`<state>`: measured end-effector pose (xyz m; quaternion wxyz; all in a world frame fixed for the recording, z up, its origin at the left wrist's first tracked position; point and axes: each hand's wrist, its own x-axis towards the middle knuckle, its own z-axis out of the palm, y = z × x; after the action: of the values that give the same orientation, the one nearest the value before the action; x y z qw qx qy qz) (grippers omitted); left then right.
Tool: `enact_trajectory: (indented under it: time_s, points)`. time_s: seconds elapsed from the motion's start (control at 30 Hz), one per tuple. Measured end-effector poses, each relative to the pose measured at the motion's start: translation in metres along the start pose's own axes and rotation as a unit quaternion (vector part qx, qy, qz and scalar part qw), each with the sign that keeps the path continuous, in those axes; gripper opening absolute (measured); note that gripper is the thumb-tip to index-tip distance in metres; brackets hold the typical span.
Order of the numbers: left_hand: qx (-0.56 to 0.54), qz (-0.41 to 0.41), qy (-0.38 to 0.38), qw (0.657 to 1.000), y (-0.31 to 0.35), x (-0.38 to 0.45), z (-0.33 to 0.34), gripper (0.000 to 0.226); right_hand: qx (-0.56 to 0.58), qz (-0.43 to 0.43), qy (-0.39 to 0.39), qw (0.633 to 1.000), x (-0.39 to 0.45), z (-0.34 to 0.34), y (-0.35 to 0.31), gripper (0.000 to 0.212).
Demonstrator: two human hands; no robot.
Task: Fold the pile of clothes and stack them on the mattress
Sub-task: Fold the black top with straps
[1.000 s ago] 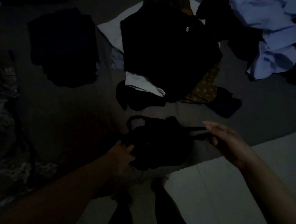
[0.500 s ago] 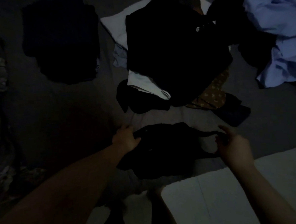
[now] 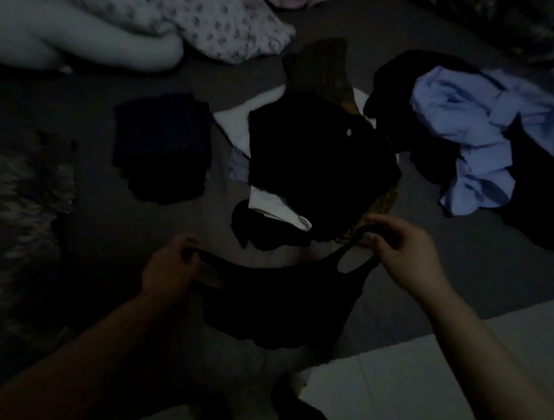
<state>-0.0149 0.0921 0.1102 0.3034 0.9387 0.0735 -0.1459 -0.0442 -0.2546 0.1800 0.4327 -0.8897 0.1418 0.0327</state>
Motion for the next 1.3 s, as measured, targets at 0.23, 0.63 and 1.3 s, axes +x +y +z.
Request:
enact_trajectory:
  time_s: [0.23,0.63,1.3]
  points:
    - [-0.185,-0.017,0.024,0.982,0.045,-0.023,-0.159,0.026,-0.051,-0.037,-0.006,0.998,0.020,-0.038,-0.102,0.028]
    - [-0.273,0.050,0.081,0.957,0.105,-0.067,-0.278,0.044,0.062,-0.145,-0.053,0.986,0.017,-0.067,-0.254,0.008]
    - [-0.240,0.056,0.263,0.933,0.008,-0.119,-0.348,0.054,0.174,-0.170,-0.037,0.969,0.006,-0.022,-0.299,0.006]
